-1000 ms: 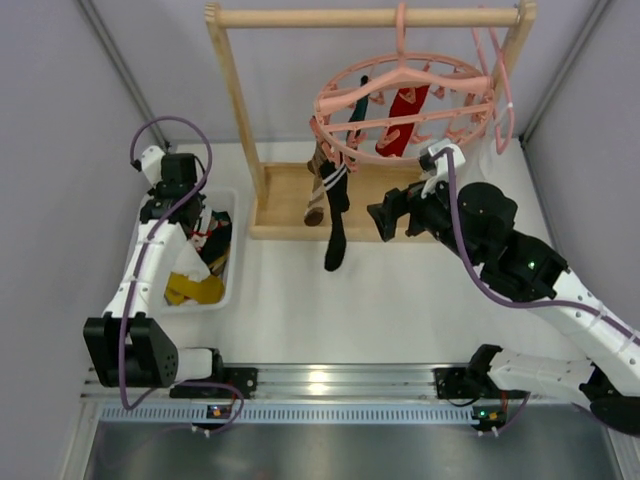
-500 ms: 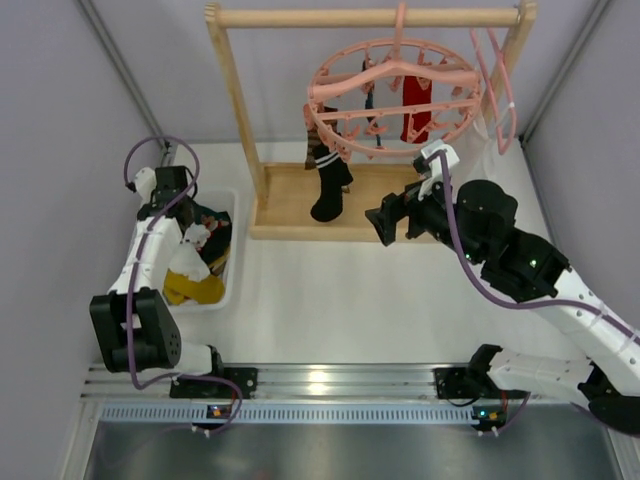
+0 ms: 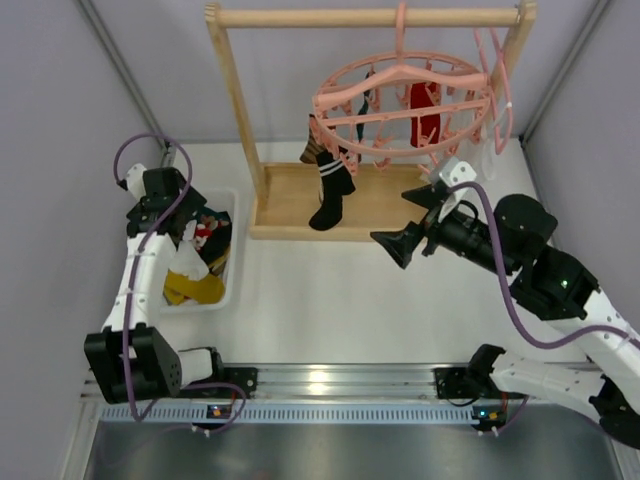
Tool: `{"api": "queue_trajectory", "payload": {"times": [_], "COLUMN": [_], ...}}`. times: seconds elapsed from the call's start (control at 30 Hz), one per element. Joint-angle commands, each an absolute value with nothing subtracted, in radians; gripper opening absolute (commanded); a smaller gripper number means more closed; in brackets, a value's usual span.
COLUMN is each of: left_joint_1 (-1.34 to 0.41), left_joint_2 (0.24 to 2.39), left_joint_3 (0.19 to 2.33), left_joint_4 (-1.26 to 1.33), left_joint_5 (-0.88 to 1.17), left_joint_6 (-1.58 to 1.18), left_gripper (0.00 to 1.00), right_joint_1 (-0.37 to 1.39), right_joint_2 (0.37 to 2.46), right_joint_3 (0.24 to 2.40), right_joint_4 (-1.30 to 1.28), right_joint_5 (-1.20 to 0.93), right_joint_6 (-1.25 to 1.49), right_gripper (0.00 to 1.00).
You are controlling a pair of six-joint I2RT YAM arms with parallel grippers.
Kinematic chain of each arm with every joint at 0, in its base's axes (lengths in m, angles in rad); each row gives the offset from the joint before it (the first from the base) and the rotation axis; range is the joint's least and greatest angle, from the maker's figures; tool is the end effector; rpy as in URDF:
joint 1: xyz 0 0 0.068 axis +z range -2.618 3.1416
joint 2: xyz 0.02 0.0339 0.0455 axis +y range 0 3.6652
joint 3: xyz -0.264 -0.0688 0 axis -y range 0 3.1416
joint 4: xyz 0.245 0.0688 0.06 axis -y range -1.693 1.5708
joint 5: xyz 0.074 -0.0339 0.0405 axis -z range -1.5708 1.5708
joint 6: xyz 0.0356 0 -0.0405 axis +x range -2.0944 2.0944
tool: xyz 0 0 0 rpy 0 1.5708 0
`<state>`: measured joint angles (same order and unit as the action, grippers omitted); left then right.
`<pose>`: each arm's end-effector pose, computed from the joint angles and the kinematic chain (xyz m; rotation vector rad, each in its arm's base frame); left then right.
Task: Remove the socks clipped to the hanger
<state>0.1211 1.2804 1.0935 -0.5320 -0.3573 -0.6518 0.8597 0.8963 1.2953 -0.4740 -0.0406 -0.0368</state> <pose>0.2735 0.0458 0.3092 -1.0102 1.9976 0.1233 0.1078 0.1273 0.4619 -0.7599 1.5068 0.6574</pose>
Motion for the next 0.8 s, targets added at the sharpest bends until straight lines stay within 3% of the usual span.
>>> {"api": "queue_trajectory", "payload": {"times": [0.0, 0.17, 0.33, 0.4, 0.47, 0.63, 0.77], "left_joint_1": [0.127, 0.127, 0.124, 0.109, 0.068, -0.369, -0.534], "left_joint_2": [1.174, 1.069, 1.010, 0.991, 0.977, 1.005, 1.037], "left_joint_3": [1.123, 1.166, 1.195, 1.200, 1.213, 1.161, 1.034], "left_joint_4": [-0.515, -0.518, -0.515, -0.514, -0.505, -0.358, -0.099], "left_joint_5": [-0.284, -0.175, 0.079, 0.141, 0.146, -0.045, 0.085], "left_joint_6": [-0.591, -0.510, -0.468, -0.462, -0.445, -0.370, -0.330], "left_gripper": [0.98, 0.98, 0.98, 0.98, 0.98, 0.98, 0.98], "right_joint_1": [0.845, 0.845, 0.845, 0.845, 0.845, 0.845, 0.845], "right_joint_2": [0.819, 0.792, 0.743, 0.729, 0.727, 0.690, 0.660], "right_joint_3": [1.270, 1.292, 1.308, 1.324, 1.350, 1.315, 1.296], "right_joint_4": [-0.394, -0.445, -0.489, -0.515, -0.567, -0.589, -0.601], "right_joint_5": [-0.169, -0.227, -0.221, -0.155, 0.054, 0.179, 0.158], "right_joint_6": [-0.086, -0.092, -0.083, -0.057, 0.027, 0.060, 0.080], "right_gripper": [0.99, 0.99, 1.00, 0.99, 1.00, 0.99, 0.99]}}
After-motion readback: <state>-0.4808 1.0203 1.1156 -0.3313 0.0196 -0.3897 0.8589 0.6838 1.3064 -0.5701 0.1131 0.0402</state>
